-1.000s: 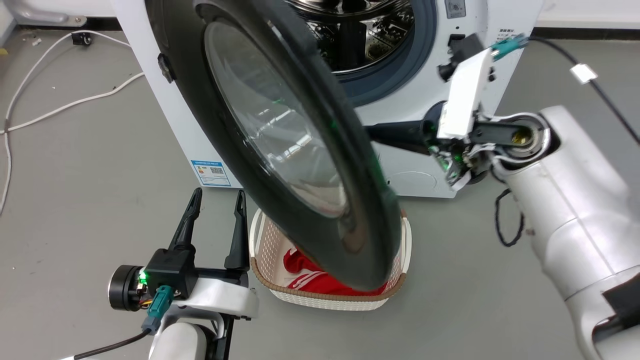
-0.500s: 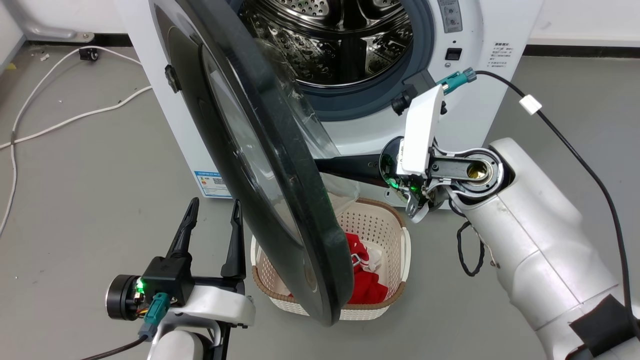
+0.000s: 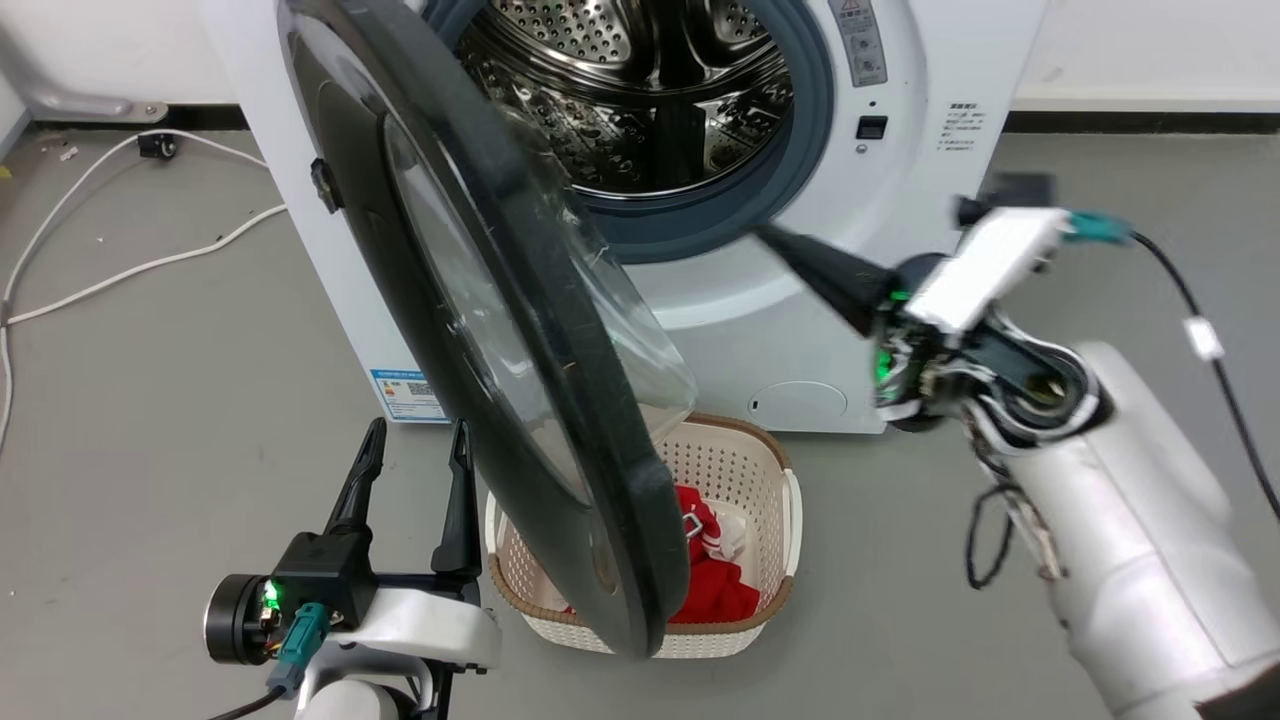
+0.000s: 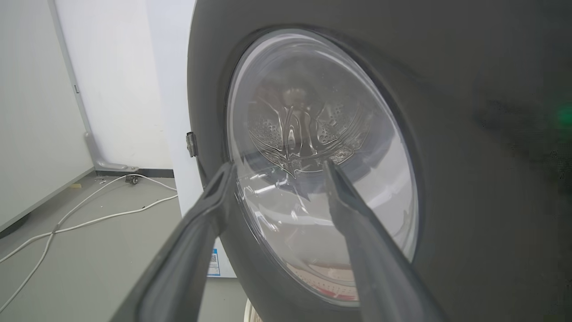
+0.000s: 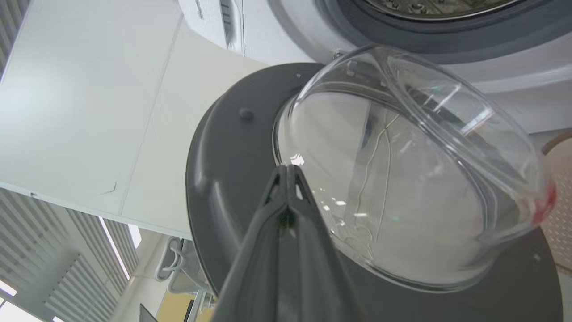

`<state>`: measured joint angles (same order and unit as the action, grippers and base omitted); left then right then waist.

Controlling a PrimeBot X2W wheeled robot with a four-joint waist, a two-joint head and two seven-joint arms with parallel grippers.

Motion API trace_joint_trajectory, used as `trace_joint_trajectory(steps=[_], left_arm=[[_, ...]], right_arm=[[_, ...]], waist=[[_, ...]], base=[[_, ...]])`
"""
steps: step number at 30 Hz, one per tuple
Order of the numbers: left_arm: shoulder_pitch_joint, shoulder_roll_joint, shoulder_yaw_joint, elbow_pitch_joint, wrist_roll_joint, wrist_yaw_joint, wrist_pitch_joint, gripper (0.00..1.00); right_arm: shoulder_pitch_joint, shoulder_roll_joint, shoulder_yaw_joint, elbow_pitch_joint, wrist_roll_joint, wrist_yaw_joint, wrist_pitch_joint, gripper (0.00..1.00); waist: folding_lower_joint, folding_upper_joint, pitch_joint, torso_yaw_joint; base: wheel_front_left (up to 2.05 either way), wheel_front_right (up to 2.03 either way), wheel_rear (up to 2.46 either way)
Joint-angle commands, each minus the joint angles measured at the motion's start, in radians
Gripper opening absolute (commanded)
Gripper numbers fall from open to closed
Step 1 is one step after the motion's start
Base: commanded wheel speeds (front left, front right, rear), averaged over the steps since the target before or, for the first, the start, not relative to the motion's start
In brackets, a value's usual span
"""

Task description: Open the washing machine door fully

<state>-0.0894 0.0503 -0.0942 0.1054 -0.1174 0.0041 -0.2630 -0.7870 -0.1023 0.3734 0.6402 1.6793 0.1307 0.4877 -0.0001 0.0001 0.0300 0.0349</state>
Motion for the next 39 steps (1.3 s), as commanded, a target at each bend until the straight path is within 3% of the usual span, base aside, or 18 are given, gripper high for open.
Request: trace_joint_trajectory(steps=[1, 3, 4, 6, 7, 15, 21, 24, 26, 30, 33, 39], left_arm=[[0.01, 0.0, 0.005, -0.002, -0.002, 0.004, -0.002, 1.0], [0.017, 0.0, 0.01, -0.003, -0.001, 0.005, -0.002, 1.0], [0.02, 0.0, 0.013, -0.004, 0.0, 0.005, -0.002, 1.0], [0.023, 0.0, 0.02, -0.007, 0.001, 0.007, -0.002, 1.0], [0.024, 0.0, 0.023, -0.008, 0.001, 0.007, -0.002, 1.0], [0.036, 0.0, 0.04, -0.009, 0.006, 0.006, -0.002, 1.0], [0.044, 0.0, 0.053, -0.01, 0.009, 0.003, -0.002, 1.0], [0.048, 0.0, 0.058, -0.01, 0.01, 0.0, -0.002, 1.0], [0.048, 0.0, 0.063, -0.011, 0.011, 0.0, -0.002, 1.0], [0.044, 0.0, 0.067, -0.012, 0.011, -0.002, -0.002, 1.0], [0.039, 0.0, 0.065, -0.011, 0.01, -0.003, -0.002, 1.0], [0.028, 0.0, 0.059, -0.003, 0.011, -0.005, -0.002, 1.0]], right_arm=[[0.044, -0.015, -0.025, -0.014, 0.01, 0.0, -0.042, 0.0], [0.088, -0.035, -0.061, -0.035, 0.013, 0.0, -0.106, 0.0], [0.114, -0.045, -0.079, -0.049, 0.016, 0.0, -0.138, 0.07], [0.168, -0.064, -0.112, -0.086, 0.007, 0.0, -0.209, 0.61], [0.202, -0.065, -0.132, -0.104, 0.013, 0.0, -0.247, 1.0], [0.422, -0.101, -0.208, -0.217, -0.077, 0.0, -0.518, 1.0], [0.558, -0.131, -0.233, -0.267, -0.254, 0.0, -0.717, 1.0], [0.597, -0.137, -0.271, -0.275, -0.418, 0.0, -0.748, 1.0], [0.61, -0.138, -0.33, -0.298, -0.586, 0.0, -0.752, 1.0], [0.651, -0.063, -0.455, -0.41, -0.964, 0.0, -0.752, 1.0], [0.683, -0.007, -0.491, -0.504, -1.225, 0.0, -0.752, 1.0], [0.759, 0.045, -0.468, -0.617, -1.522, 0.0, -0.752, 1.0]], waist=[[0.0001, -0.0001, -0.004, -0.007], [0.0001, -0.0001, -0.007, -0.015], [0.0001, -0.0001, -0.007, -0.019], [0.0001, -0.0001, -0.008, -0.027], [0.0001, -0.0001, -0.008, -0.031], [0.0001, -0.0001, -0.016, -0.048], [0.0001, -0.0001, -0.025, -0.055], [0.0001, -0.0001, -0.027, -0.056], [0.0001, -0.0001, -0.027, -0.059], [0.0001, -0.0001, -0.025, -0.058], [0.0001, -0.0001, -0.025, -0.053], [0.0001, -0.0001, -0.025, -0.039]], base=[[0.0, 0.0, 0.0], [0.0, 0.0, 0.0], [0.0, 0.0, 0.0], [0.0, 0.0, 0.0], [0.0, 0.0, 0.0], [0.0, 0.0, 0.0], [0.0, 0.0, 0.0], [0.0, 0.0, 0.0], [0.0, 0.0, 0.0], [0.0, 0.0, 0.0], [0.0, 0.0, 0.0], [0.0, 0.0, 0.0]])
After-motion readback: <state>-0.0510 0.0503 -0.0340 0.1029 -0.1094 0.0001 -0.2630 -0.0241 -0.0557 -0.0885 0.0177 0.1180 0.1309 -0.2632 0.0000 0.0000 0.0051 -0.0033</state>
